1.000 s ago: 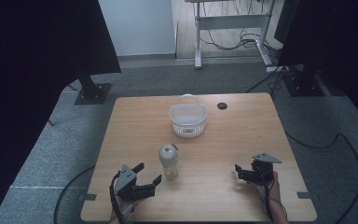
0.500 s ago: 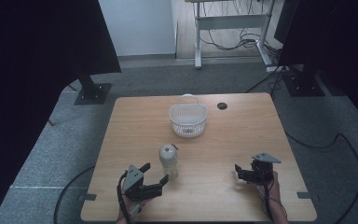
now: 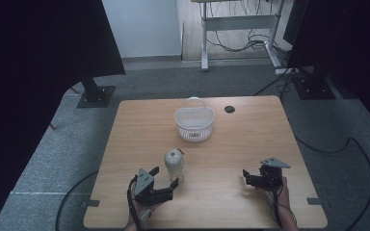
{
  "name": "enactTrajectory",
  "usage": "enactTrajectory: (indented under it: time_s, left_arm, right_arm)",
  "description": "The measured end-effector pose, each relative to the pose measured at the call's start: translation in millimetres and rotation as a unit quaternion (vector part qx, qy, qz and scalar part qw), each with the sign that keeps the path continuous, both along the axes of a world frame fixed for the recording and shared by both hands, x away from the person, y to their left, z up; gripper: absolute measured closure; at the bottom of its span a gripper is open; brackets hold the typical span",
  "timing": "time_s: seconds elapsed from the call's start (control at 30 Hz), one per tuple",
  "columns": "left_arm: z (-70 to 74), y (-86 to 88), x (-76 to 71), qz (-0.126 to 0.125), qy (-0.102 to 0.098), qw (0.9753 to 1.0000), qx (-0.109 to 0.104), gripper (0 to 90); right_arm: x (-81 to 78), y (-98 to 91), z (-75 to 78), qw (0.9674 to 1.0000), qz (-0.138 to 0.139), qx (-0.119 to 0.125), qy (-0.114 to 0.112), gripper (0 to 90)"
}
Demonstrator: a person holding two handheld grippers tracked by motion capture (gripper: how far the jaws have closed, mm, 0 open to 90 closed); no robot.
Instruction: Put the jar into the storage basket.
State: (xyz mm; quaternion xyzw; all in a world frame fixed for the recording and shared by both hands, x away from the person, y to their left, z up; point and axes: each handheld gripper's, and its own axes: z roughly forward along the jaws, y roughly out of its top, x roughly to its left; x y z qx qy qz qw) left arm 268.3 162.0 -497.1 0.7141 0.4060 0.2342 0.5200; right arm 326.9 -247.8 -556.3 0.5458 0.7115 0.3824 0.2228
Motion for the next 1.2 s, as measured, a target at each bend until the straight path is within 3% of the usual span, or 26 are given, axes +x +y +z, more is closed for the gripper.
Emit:
enactTrajectory:
  time_s: [0.4, 0.6, 0.97, 1.2]
  left_arm:
    - [0.4, -14.9, 13.2, 0.013, -0.004, 0.9997, 0.018, 10.7]
    - [-0.8, -17.6, 18.4, 0.023, -0.003, 0.9996, 0.013, 9.5]
    - [-3.4, -28.5, 32.5, 0.037, -0.002, 0.9990, 0.026, 9.6]
    - [-4.4, -29.3, 41.1, 0.051, -0.003, 0.9983, 0.027, 14.0]
  right_arm:
    - [0.3, -0.9, -0.1, 1.0000, 0.000, 0.004, 0.001, 7.8]
    - [0.1, -0.9, -0.1, 1.0000, 0.001, 0.004, 0.000, 7.8]
    - [-0.1, -0.5, 0.0, 1.0000, 0.000, 0.002, 0.000, 7.9]
    - [-0.1, 0.0, 0.0, 1.0000, 0.000, 0.000, 0.000, 8.3]
